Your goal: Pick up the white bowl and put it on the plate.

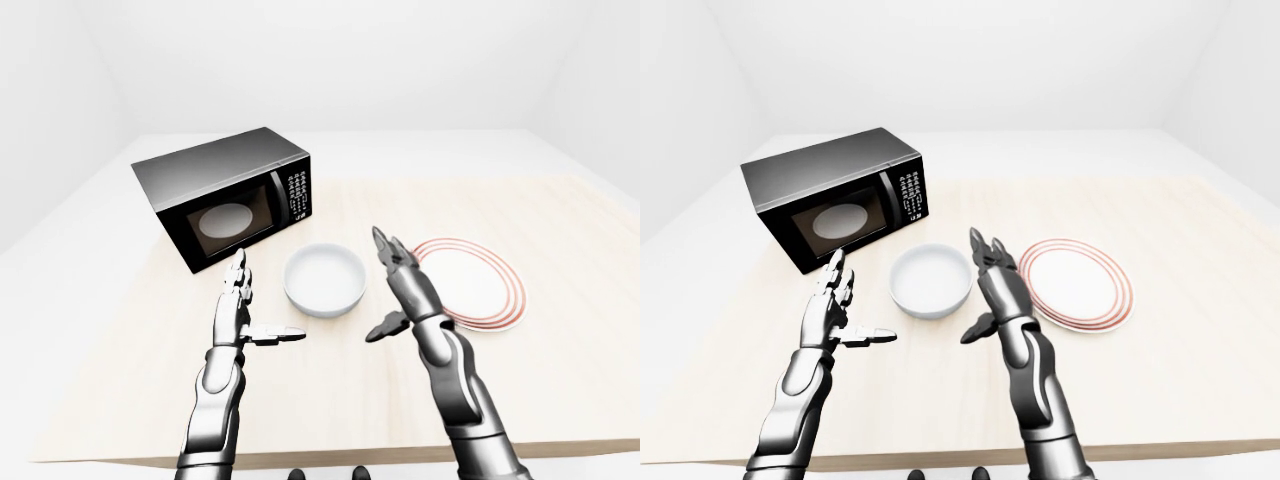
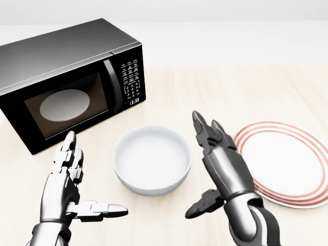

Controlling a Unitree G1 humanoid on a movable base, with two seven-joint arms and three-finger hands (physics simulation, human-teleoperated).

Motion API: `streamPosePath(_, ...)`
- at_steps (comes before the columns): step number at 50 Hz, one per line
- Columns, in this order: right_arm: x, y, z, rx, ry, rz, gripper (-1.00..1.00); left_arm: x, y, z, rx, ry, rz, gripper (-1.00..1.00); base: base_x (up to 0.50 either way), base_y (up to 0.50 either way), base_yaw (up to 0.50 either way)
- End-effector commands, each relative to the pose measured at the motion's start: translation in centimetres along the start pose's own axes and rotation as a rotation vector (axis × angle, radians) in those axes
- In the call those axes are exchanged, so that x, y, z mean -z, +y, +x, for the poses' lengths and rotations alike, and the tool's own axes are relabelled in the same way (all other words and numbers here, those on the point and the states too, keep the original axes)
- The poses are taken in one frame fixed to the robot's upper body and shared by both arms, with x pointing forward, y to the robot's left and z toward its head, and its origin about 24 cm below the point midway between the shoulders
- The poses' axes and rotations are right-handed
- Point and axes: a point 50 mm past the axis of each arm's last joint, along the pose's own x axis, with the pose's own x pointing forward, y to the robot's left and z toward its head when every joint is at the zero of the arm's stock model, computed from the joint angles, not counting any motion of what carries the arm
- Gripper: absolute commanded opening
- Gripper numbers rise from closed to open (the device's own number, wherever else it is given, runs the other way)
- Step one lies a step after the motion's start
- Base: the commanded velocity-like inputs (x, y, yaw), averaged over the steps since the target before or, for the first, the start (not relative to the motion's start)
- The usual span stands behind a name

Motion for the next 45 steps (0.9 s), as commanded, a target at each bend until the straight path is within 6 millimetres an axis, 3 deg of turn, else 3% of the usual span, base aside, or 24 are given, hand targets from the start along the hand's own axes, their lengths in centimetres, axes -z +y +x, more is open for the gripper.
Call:
streamPosePath(1, -4.0, 0.6, 0.8, -0.1, -0.076, -0.33, 1.0, 0.0, 0.0, 0.0, 0.0, 0.0, 0.0, 1.0, 0.0, 0.0, 0.0)
streamPosePath(25, -5.1, 1.1, 1.4, -0.168, -0.091, -0.412, 1.0, 0.0, 0.0, 0.0, 0.0, 0.0, 0.0, 1.0, 0.0, 0.0, 0.0)
streamPosePath(45, -6.5, 2.1, 3.2, -0.298, -0.104, -0.484, 1.0, 0.0, 0.0, 0.0, 0.0, 0.0, 0.0, 1.0, 0.0, 0.0, 0.0)
